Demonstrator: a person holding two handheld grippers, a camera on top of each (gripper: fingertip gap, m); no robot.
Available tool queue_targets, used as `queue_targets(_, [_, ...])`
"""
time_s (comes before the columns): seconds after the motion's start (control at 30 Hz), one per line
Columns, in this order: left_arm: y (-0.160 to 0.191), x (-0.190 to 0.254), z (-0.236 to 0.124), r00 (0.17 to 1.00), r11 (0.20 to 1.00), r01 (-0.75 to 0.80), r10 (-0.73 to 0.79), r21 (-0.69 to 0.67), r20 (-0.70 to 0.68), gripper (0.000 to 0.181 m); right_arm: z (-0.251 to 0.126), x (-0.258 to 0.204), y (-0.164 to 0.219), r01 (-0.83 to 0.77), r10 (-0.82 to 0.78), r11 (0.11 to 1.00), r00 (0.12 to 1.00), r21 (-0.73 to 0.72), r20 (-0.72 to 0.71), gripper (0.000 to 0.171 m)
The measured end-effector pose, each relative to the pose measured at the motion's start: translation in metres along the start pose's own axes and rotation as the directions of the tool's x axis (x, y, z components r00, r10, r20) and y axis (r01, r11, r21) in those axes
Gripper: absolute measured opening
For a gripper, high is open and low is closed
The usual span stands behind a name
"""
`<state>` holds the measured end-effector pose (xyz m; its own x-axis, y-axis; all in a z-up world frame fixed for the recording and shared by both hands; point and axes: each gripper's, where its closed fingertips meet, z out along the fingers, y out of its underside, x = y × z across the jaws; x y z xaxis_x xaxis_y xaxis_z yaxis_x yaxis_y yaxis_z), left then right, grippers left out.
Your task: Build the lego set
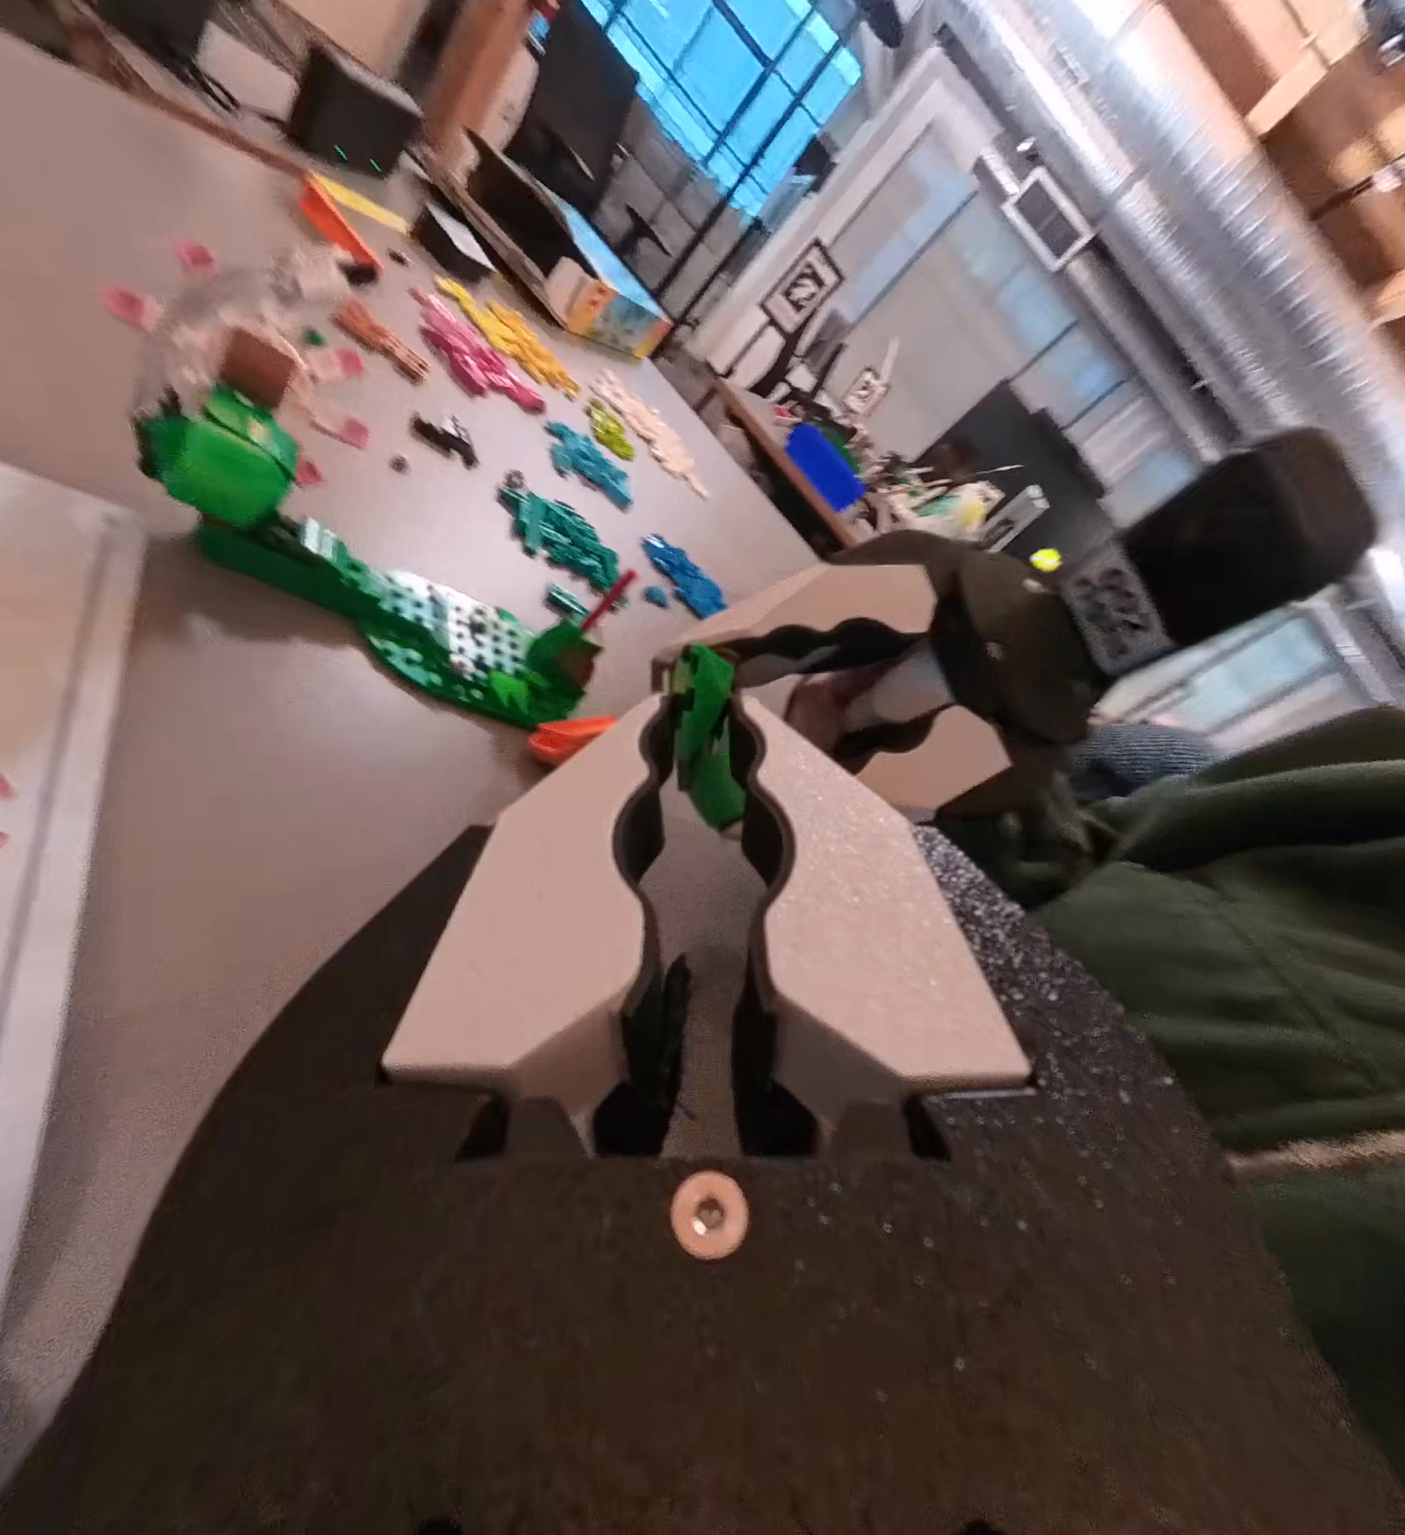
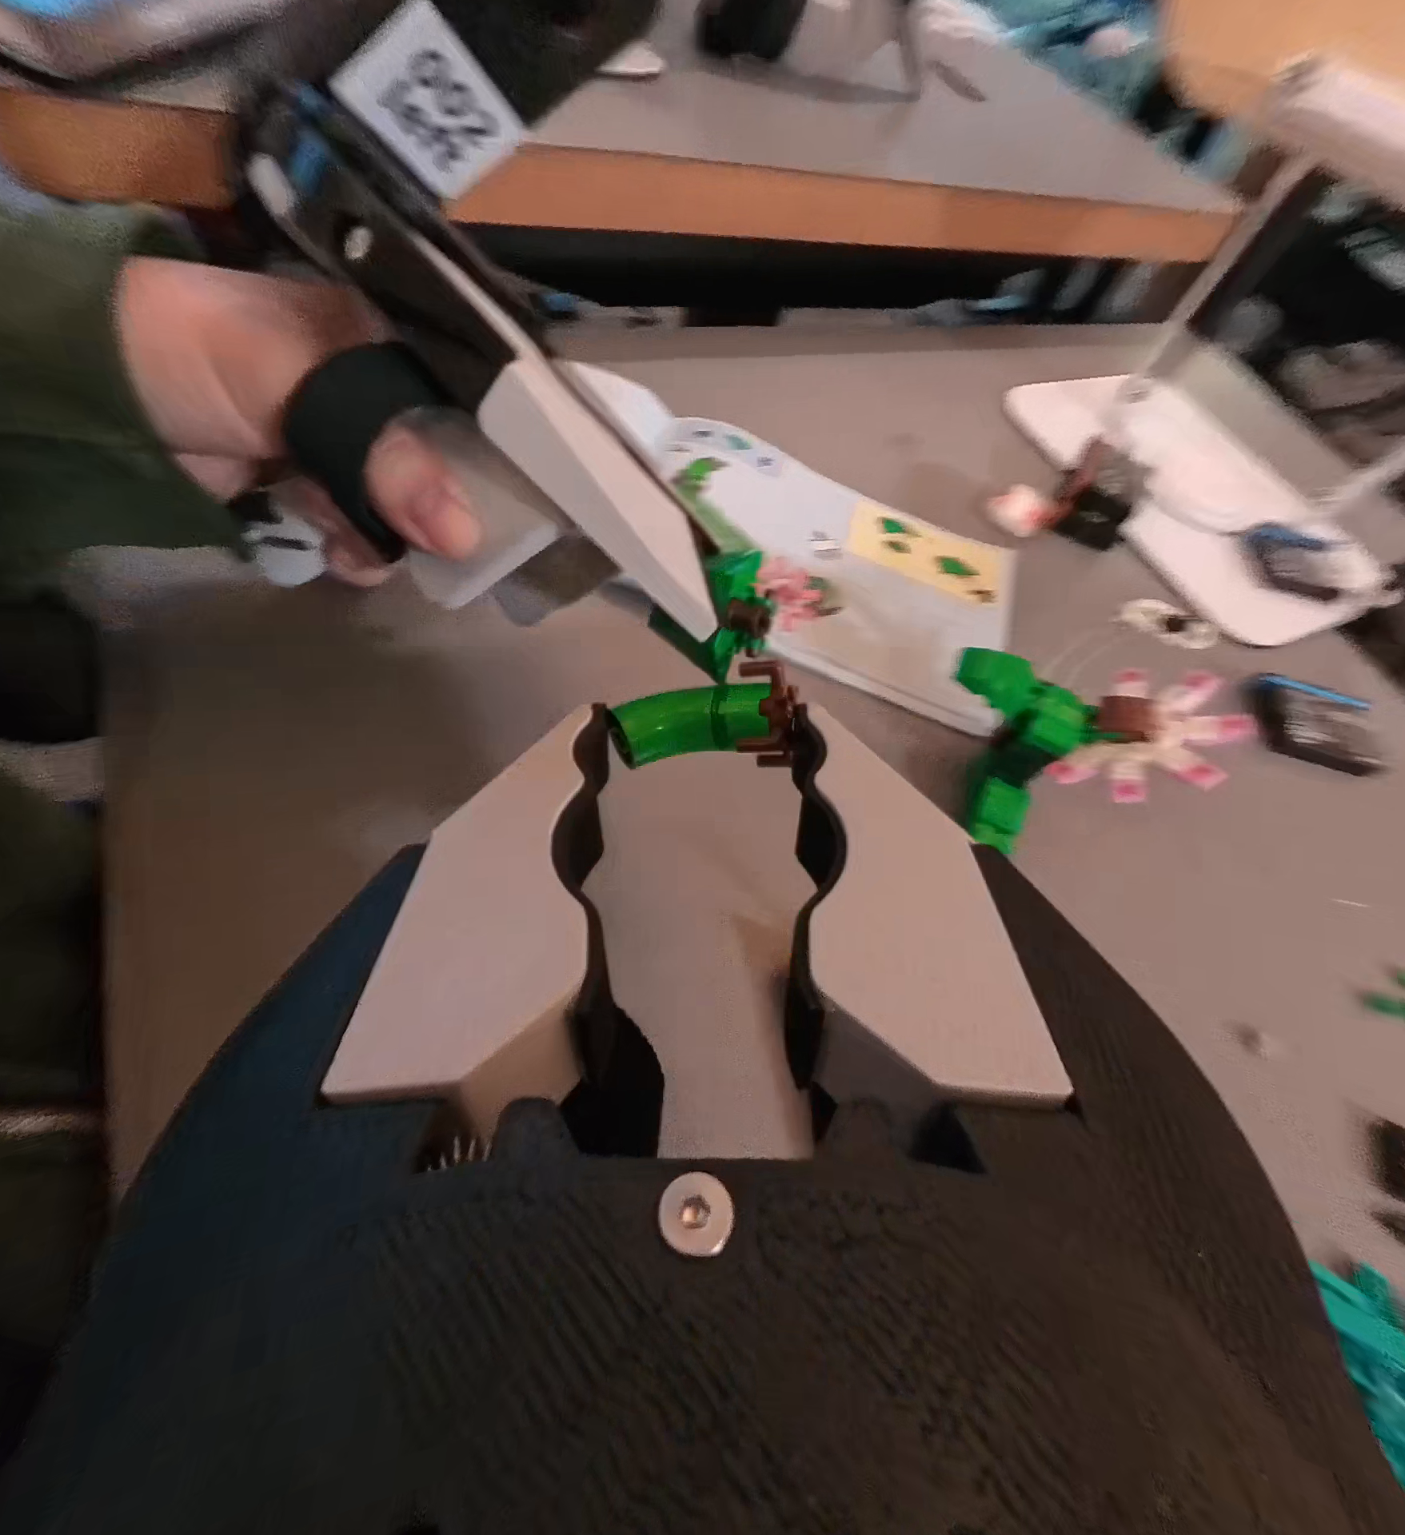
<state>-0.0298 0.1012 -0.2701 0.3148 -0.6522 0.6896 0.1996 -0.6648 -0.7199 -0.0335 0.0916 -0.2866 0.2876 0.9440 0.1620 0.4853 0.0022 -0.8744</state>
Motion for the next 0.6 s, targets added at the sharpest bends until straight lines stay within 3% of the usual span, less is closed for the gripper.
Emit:
queue_targets(0.03, [0.002,0.003,-0.002,0.999,0.999,0.032,-0.033,-0.018,-0.035,0.01,-0.001,-0.006,0.002,-0.041,0.042,0.999,0.996,-0.006,0.085,0.044])
queue_targets(0.13, [0.009,0.015,-0.005,0.985,0.991,0.106,-0.117,-0.085,-0.131,0.011,-0.008,-0.02,0.0,-0.215,0.211,0.976,0.924,-0.025,0.319,0.044])
queue_targets(0.27, [0.018,0.033,-0.007,0.922,0.961,0.226,-0.264,-0.159,-0.285,0.011,-0.026,-0.031,-0.009,-0.402,0.4,0.907,0.723,-0.127,0.563,0.044])
queue_targets(0.43, [0.028,0.043,-0.007,0.839,0.918,0.332,-0.392,-0.216,-0.378,0.01,-0.044,-0.036,-0.017,-0.465,0.471,0.86,0.569,-0.209,0.674,0.044])
queue_targets(0.6, [0.035,0.052,-0.004,0.792,0.895,0.364,-0.443,-0.258,-0.42,0.011,-0.052,-0.039,-0.017,-0.484,0.509,0.834,0.494,-0.264,0.705,0.044])
